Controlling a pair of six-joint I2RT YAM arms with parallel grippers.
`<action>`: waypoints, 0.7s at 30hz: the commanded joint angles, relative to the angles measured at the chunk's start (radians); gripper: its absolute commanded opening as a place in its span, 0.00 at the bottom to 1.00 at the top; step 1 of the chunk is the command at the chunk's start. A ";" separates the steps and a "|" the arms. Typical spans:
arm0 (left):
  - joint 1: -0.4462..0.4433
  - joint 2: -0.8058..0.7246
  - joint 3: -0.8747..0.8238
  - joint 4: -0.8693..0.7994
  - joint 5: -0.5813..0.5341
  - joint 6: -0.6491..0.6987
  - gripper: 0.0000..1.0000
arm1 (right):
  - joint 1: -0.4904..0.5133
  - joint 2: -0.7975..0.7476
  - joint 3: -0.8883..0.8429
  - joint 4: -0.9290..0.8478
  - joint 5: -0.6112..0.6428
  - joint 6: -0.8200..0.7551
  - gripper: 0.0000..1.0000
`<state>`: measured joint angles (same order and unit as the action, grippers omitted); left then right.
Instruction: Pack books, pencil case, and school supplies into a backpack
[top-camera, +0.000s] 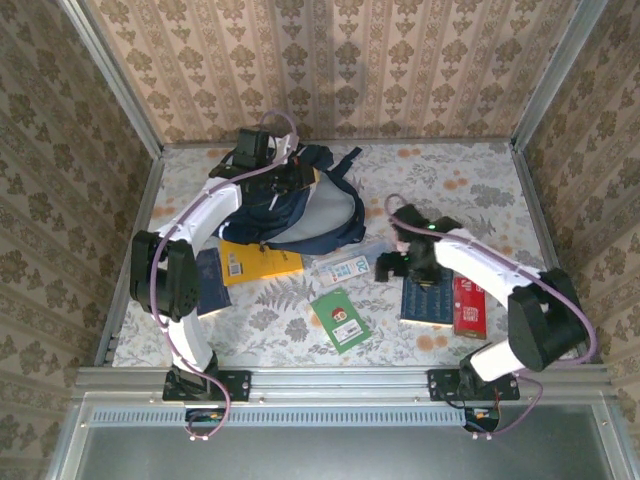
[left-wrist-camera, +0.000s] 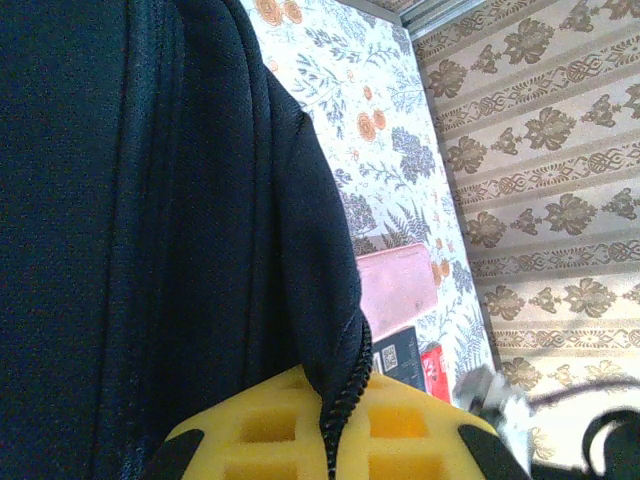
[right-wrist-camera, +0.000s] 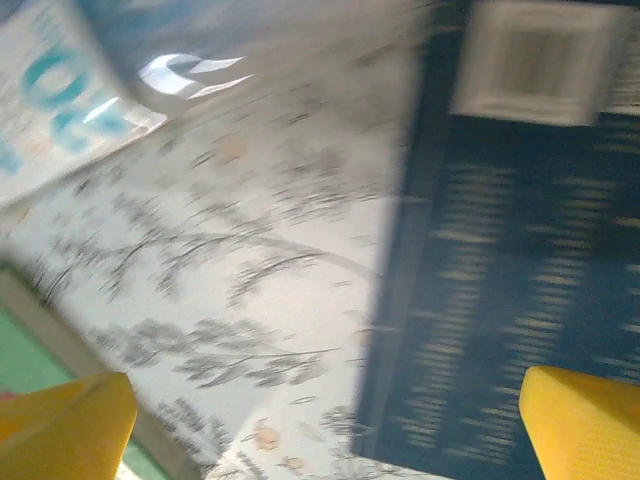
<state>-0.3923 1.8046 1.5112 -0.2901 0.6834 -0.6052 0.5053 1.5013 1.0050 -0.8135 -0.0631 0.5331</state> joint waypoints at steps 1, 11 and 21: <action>-0.003 -0.057 -0.010 0.032 0.013 0.023 0.00 | 0.144 0.072 0.060 0.030 -0.011 -0.036 1.00; 0.015 -0.062 -0.032 0.061 0.028 -0.007 0.00 | 0.415 0.255 0.185 0.036 0.088 -0.069 1.00; 0.046 -0.057 -0.061 0.114 0.047 -0.061 0.00 | 0.484 0.348 0.192 0.077 0.054 -0.062 1.00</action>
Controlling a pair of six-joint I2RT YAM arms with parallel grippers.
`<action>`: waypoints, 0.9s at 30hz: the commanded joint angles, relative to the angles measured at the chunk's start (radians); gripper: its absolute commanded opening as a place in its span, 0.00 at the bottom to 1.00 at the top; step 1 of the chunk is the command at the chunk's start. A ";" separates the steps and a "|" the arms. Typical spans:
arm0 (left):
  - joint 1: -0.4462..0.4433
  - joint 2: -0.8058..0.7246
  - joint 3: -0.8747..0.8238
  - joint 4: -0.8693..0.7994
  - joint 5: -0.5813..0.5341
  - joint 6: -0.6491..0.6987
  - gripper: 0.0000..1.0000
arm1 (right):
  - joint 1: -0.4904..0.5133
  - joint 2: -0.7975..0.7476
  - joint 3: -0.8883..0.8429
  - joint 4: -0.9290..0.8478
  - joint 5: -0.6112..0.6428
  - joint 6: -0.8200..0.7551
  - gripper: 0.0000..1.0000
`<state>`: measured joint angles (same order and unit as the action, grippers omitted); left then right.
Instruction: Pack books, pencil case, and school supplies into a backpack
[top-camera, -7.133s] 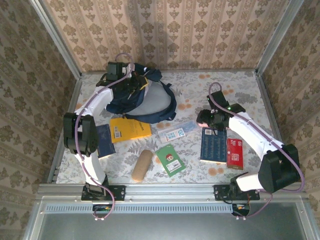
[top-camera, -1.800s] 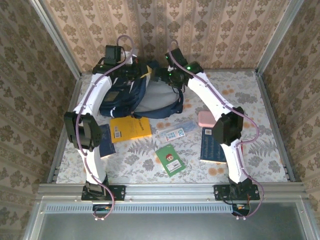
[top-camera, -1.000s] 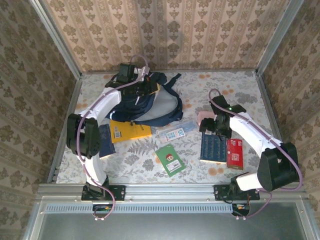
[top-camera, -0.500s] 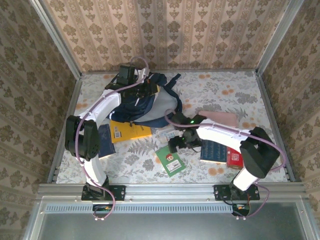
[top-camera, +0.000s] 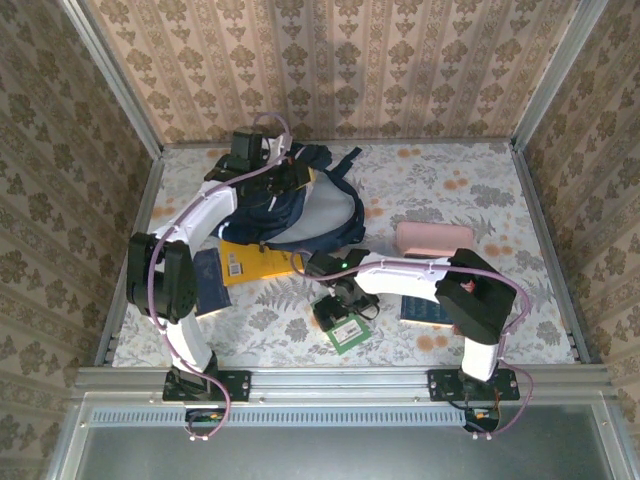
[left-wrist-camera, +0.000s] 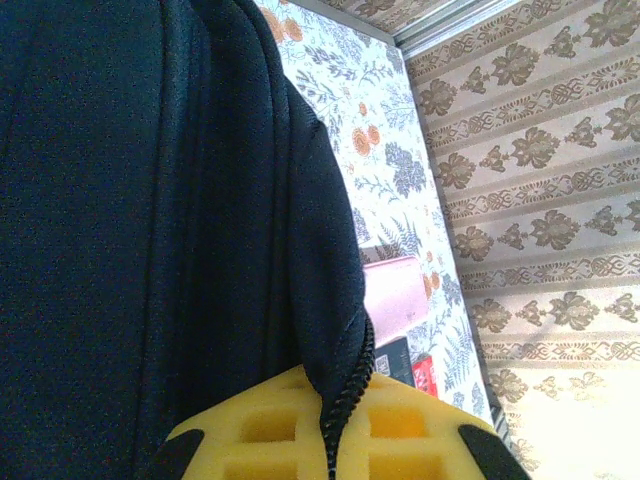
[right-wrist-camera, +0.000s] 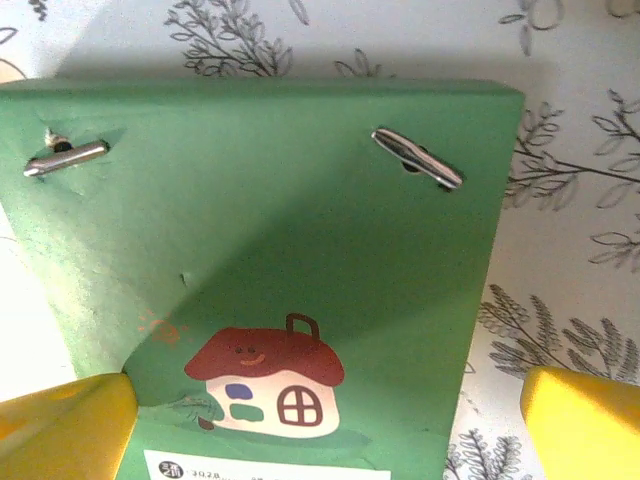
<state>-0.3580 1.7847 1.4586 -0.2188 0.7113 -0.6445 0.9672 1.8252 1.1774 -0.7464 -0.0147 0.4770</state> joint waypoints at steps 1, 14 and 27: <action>0.011 -0.038 -0.009 0.045 0.020 -0.024 0.00 | 0.028 0.030 0.018 0.012 0.004 -0.005 1.00; 0.012 -0.035 -0.004 0.033 0.011 -0.015 0.00 | 0.048 -0.046 0.004 0.012 0.007 -0.017 1.00; 0.014 -0.020 -0.001 0.027 0.013 -0.009 0.00 | 0.074 -0.037 0.012 -0.007 0.045 -0.053 1.00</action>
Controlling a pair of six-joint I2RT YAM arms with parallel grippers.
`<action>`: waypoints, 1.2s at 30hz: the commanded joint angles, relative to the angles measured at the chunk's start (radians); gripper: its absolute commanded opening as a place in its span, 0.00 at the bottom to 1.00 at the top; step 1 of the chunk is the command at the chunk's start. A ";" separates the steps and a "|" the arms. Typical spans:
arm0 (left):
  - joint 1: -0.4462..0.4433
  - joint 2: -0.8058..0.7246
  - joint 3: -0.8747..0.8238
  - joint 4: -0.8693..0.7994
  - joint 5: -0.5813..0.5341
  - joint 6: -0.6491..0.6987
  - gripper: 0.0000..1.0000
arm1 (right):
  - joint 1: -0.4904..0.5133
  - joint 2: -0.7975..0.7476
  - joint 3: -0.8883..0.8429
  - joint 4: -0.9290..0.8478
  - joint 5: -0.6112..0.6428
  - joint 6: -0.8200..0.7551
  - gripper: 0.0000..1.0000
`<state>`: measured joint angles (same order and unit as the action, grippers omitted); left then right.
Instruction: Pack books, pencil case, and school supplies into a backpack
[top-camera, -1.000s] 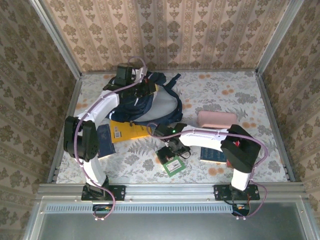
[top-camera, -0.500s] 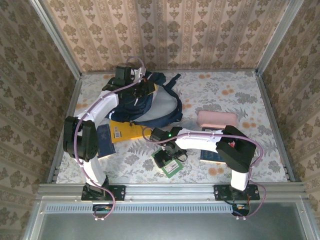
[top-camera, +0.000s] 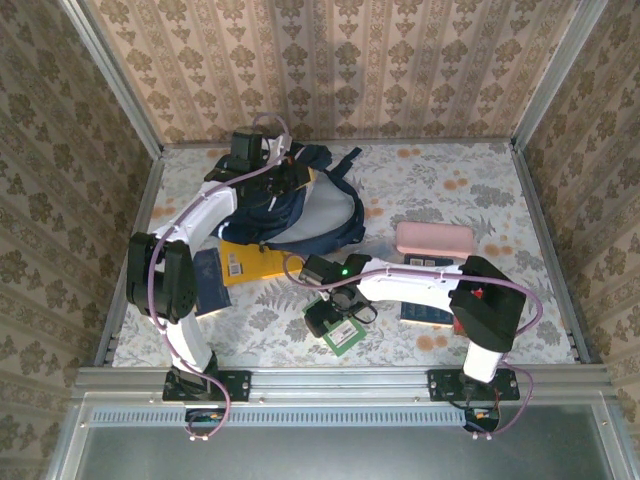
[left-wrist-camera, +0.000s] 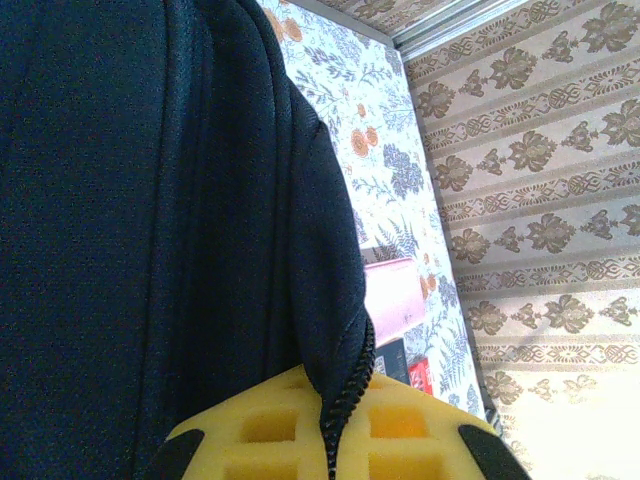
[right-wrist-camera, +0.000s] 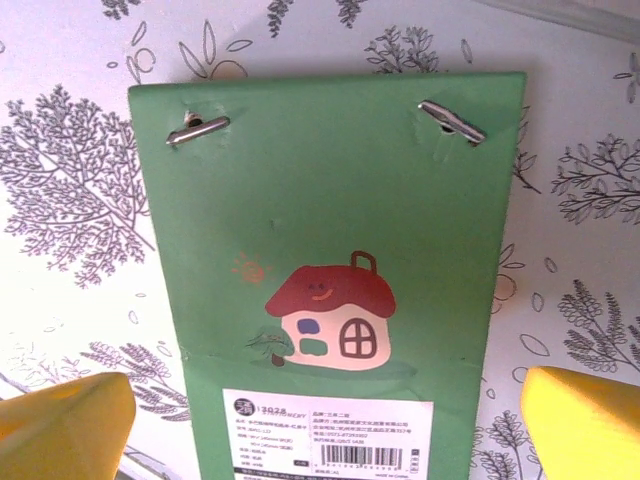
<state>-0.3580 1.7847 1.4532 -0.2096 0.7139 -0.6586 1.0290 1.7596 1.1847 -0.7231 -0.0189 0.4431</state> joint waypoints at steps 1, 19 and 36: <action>0.014 -0.019 0.004 0.017 0.010 0.005 0.00 | 0.015 0.033 0.005 -0.032 0.051 -0.020 1.00; 0.016 -0.018 0.006 0.013 0.012 0.008 0.00 | 0.083 0.199 0.027 -0.065 0.207 -0.020 1.00; -0.017 0.045 0.027 -0.023 0.026 0.020 0.41 | -0.010 -0.192 -0.123 0.072 0.282 -0.012 0.83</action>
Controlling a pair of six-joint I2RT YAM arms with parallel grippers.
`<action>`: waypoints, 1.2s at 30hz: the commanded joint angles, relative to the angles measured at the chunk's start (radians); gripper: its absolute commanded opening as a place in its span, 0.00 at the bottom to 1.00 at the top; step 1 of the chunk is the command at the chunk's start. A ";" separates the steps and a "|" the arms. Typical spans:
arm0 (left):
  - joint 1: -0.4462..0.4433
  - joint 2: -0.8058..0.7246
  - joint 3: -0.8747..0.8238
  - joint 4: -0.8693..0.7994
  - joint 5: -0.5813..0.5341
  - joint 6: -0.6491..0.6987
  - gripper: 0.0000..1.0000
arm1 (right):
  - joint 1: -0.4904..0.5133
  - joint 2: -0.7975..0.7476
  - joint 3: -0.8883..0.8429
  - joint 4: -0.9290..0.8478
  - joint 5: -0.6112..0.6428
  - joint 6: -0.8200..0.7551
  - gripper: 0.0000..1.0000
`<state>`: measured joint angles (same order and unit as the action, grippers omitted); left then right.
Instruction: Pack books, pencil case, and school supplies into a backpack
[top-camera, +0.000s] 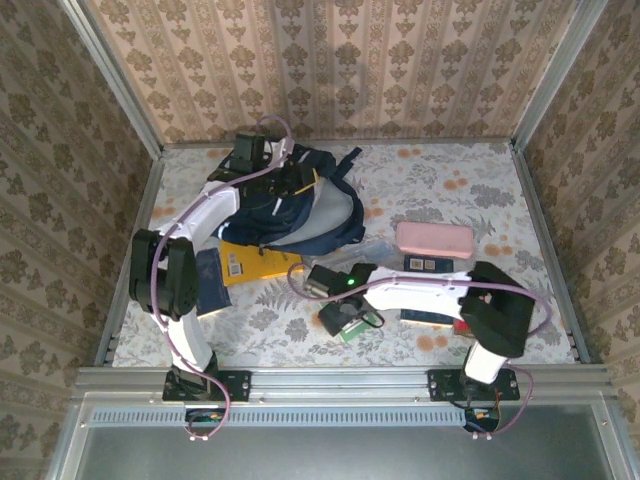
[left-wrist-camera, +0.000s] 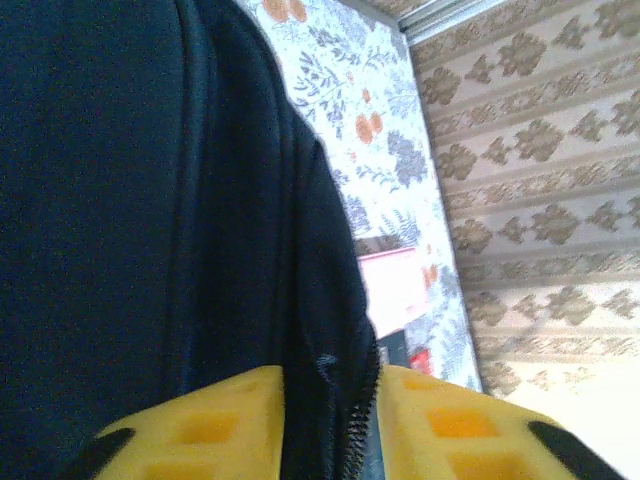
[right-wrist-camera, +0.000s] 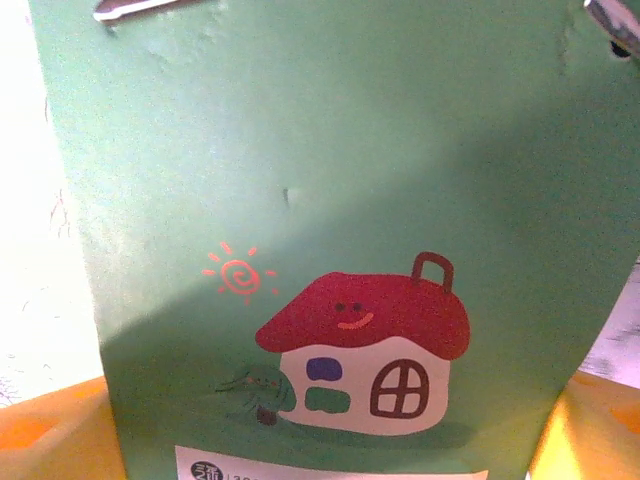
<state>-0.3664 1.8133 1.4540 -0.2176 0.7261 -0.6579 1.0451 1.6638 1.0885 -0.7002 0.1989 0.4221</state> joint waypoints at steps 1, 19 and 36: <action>-0.017 0.014 0.031 -0.017 0.023 0.024 0.47 | -0.039 -0.133 -0.044 0.062 0.064 0.008 0.83; -0.175 -0.011 0.040 0.091 0.206 0.007 0.71 | -0.300 -0.470 -0.125 0.156 -0.038 -0.016 0.86; -0.235 0.003 0.032 0.120 0.225 0.013 0.63 | -0.416 -0.357 0.071 0.144 -0.121 -0.064 0.88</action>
<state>-0.5877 1.8202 1.4673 -0.1196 0.9169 -0.6521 0.6365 1.2819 1.0969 -0.5865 0.1005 0.3870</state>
